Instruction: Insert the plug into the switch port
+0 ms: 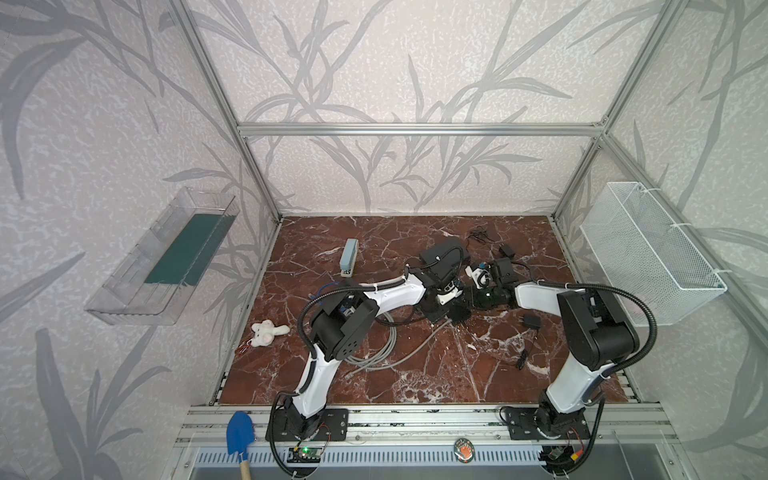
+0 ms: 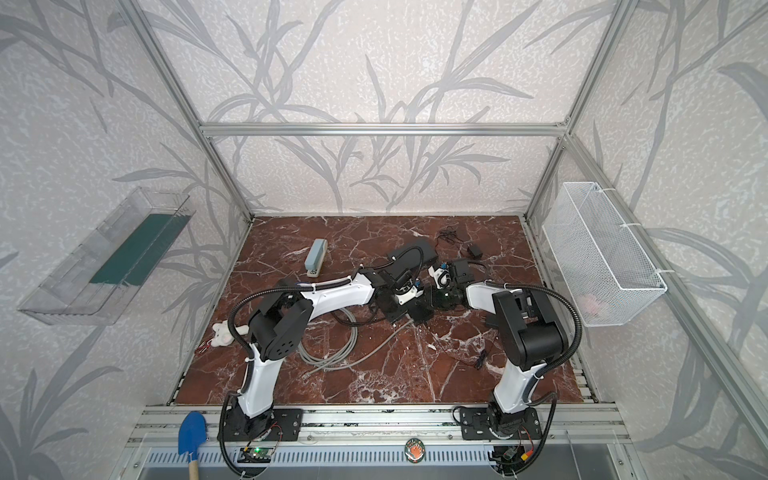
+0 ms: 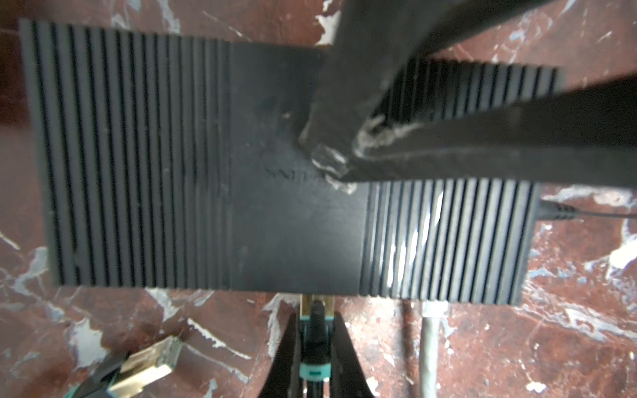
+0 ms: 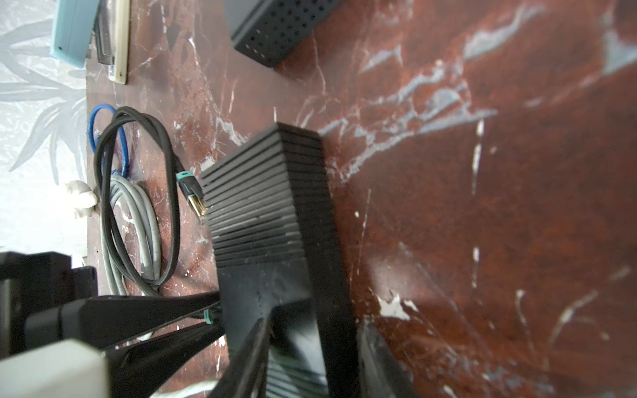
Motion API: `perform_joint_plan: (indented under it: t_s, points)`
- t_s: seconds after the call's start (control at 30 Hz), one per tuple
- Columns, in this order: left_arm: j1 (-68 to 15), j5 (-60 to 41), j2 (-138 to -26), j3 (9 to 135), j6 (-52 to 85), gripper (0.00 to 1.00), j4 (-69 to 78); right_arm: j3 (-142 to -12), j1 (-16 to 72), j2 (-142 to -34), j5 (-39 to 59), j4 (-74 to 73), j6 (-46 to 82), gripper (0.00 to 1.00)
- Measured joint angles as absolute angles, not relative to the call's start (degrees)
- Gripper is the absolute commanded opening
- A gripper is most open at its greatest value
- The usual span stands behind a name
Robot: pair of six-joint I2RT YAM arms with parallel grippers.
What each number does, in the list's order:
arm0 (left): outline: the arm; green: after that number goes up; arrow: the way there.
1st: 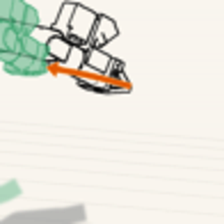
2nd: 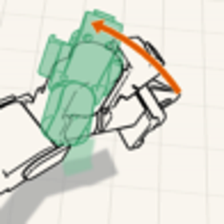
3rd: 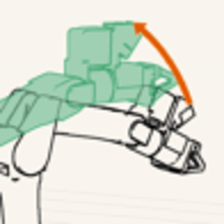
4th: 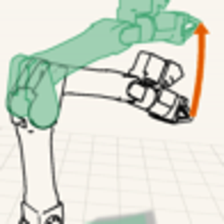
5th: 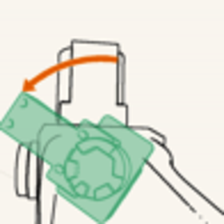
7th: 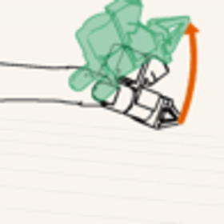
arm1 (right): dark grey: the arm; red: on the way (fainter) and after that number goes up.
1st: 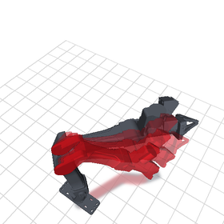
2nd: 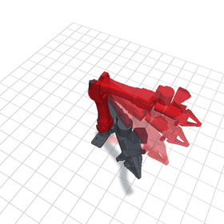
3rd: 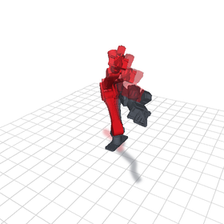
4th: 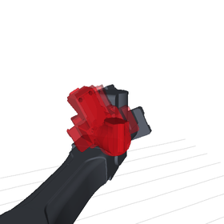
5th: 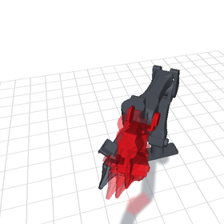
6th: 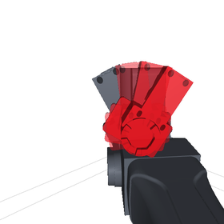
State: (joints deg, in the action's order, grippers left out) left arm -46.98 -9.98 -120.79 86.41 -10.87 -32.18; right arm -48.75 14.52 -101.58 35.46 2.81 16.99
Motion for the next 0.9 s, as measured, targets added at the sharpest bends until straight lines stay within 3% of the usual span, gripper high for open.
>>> perform_joint_plan:
  t_s: [0.2, 0.43, 0.53, 0.8, 0.9]
  points:
    - [-46.2, -12.3, -120.9, 86.5, -13.7, 0.00, -32.1, -49.5, 15.1, -101.6, 35.0, 3.0, 12.4, 0.35]
    - [-45.9, -13.4, -122.2, 88.9, -14.2, 0.00, -34.6, -50.2, 15.8, -101.6, 33.6, 3.4, 11.3, 0.38]
    - [-45.7, -14.5, -122.2, 88.9, -14.2, 0.05, -34.1, -51.4, 15.4, -101.6, 33.0, 6.4, 13.1, 0.46]
    - [-47.3, -14.5, -119.3, 84.9, -14.1, 0.34, -26.7, -55.5, 12.7, -98.3, 29.6, 22.9, 14.8, 0.60]
    - [-47.7, -13.0, -116.0, 84.2, -14.0, 0.40, -26.3, -56.9, 12.7, -94.8, 27.2, 27.0, 14.9, 0.66]
